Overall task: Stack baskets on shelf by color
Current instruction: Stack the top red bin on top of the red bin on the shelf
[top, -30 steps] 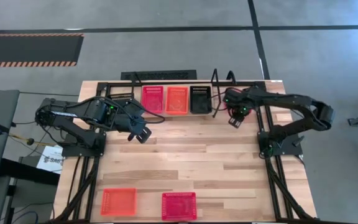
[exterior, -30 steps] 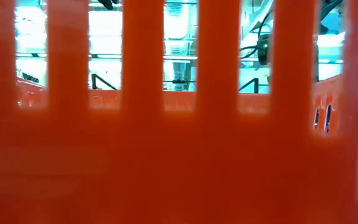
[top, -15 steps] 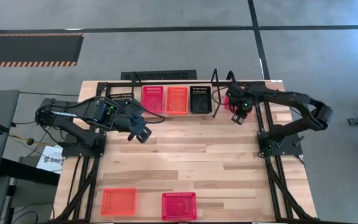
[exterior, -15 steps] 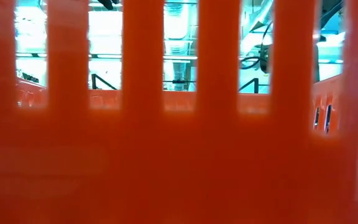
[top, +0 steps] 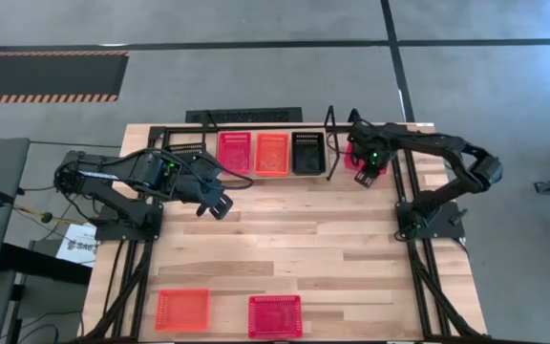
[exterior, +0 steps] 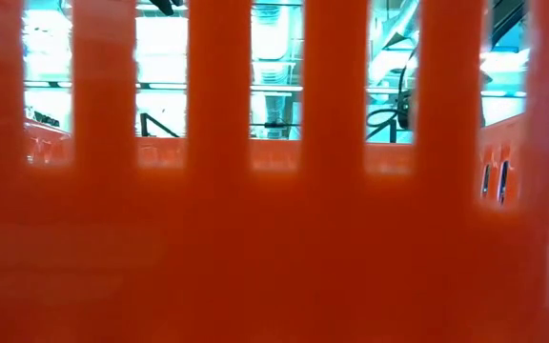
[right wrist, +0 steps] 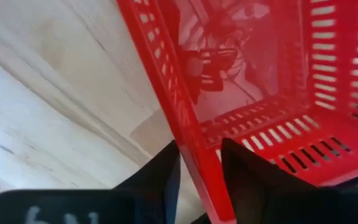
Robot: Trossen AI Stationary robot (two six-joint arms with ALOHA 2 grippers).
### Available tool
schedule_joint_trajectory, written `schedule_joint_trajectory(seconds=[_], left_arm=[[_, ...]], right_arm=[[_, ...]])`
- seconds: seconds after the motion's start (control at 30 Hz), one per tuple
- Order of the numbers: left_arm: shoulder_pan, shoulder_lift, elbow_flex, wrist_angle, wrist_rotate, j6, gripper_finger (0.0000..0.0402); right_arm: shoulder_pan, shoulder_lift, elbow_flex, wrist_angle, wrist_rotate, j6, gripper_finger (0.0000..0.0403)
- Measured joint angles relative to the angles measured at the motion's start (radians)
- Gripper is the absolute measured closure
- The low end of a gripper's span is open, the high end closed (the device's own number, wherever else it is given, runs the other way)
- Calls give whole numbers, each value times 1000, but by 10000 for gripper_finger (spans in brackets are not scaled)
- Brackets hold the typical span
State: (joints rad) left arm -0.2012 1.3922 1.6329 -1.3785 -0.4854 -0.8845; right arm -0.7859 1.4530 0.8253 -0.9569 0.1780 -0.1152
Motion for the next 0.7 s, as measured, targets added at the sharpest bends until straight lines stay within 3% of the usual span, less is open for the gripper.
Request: schedule_joint_trajectory(seconds=[0.27, 0.43, 0.7], left_arm=[[0, 0, 0, 0, 0, -2, 288], [0, 0, 0, 0, 0, -2, 288], [0, 0, 0, 0, -20, -2, 288]], right_arm=[[-4, 5, 0, -52, 3, 59, 388], [10, -95, 0, -111, 3, 115, 393], [151, -411, 2, -186, 5, 345, 398]])
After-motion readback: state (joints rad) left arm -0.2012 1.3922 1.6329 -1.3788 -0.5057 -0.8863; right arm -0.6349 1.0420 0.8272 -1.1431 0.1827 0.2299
